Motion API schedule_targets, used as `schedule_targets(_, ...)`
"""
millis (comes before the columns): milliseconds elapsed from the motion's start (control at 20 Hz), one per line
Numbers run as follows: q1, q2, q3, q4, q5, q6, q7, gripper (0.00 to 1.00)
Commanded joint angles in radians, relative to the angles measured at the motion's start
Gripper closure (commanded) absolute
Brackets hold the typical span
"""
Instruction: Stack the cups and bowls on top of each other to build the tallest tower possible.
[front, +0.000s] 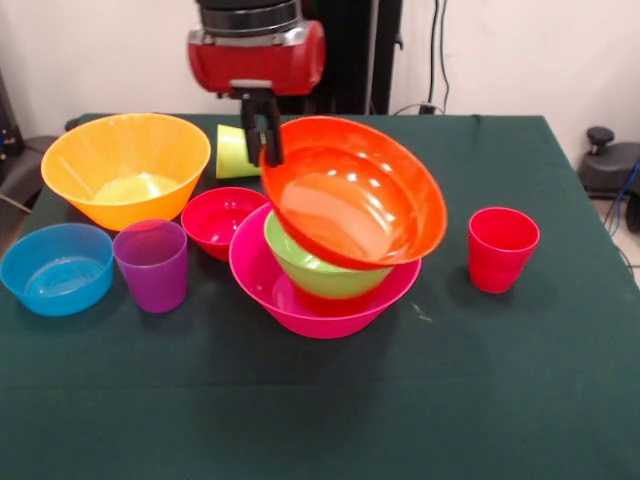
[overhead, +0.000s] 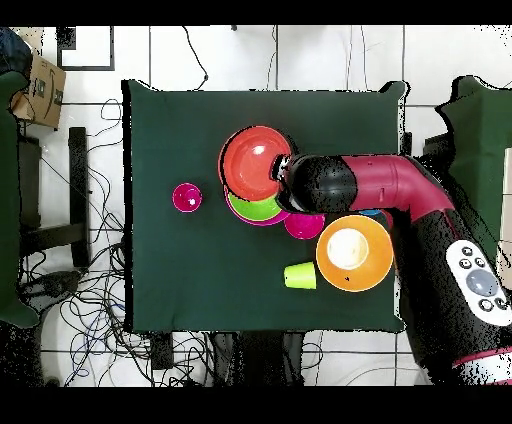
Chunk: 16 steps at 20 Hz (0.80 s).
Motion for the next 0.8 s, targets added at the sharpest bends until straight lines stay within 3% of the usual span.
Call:
schedule_targets(50,-0.025,0.047,0.039,0.008,-0.103,0.042,-0.319,1.00)
schedule_targets(800,-0.021,0.010,0.059,0.085,-0.101,0.022,-0.215,1.00)
